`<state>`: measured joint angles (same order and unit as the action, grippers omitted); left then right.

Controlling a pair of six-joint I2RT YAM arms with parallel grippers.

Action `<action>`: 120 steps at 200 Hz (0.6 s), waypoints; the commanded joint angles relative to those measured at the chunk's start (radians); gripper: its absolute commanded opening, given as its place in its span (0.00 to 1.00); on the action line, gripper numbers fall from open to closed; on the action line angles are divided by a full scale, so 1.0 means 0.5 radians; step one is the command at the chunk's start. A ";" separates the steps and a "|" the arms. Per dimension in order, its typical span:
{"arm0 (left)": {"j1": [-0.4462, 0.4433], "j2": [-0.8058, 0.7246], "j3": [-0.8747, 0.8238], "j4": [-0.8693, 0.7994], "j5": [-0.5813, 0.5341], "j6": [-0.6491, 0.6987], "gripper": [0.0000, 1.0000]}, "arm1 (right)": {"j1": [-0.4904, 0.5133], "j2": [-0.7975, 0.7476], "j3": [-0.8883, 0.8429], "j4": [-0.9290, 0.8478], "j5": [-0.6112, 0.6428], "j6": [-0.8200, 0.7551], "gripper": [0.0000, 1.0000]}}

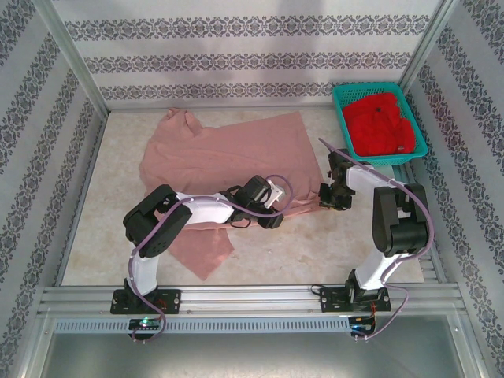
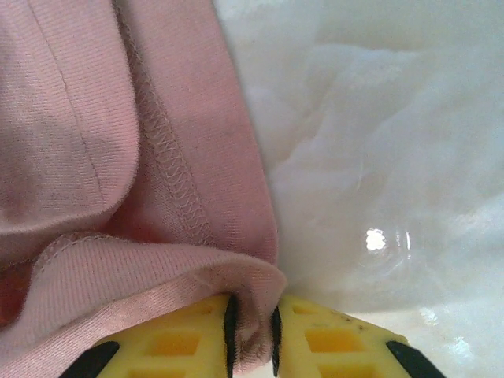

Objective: Fold the inside-out t-shirt

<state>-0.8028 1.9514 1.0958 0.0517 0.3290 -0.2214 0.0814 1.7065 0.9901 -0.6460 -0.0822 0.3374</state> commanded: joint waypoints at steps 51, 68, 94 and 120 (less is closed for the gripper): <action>0.023 -0.098 -0.025 -0.382 -0.057 -0.045 0.46 | 0.001 -0.150 0.017 -0.088 0.112 -0.043 0.20; 0.021 -0.135 -0.021 -0.401 -0.066 -0.045 0.46 | -0.006 -0.196 0.008 -0.088 0.088 -0.048 0.16; 0.022 -0.175 -0.035 -0.398 -0.066 -0.057 0.46 | -0.022 -0.197 -0.005 -0.069 0.034 -0.049 0.09; 0.022 -0.175 -0.037 -0.404 -0.060 -0.066 0.46 | -0.017 -0.205 -0.044 -0.061 -0.075 -0.022 0.25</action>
<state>-0.8028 1.8912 1.0920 -0.0975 0.3096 -0.2371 0.0803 1.6165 0.9897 -0.6651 -0.0692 0.3168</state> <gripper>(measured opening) 0.462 0.163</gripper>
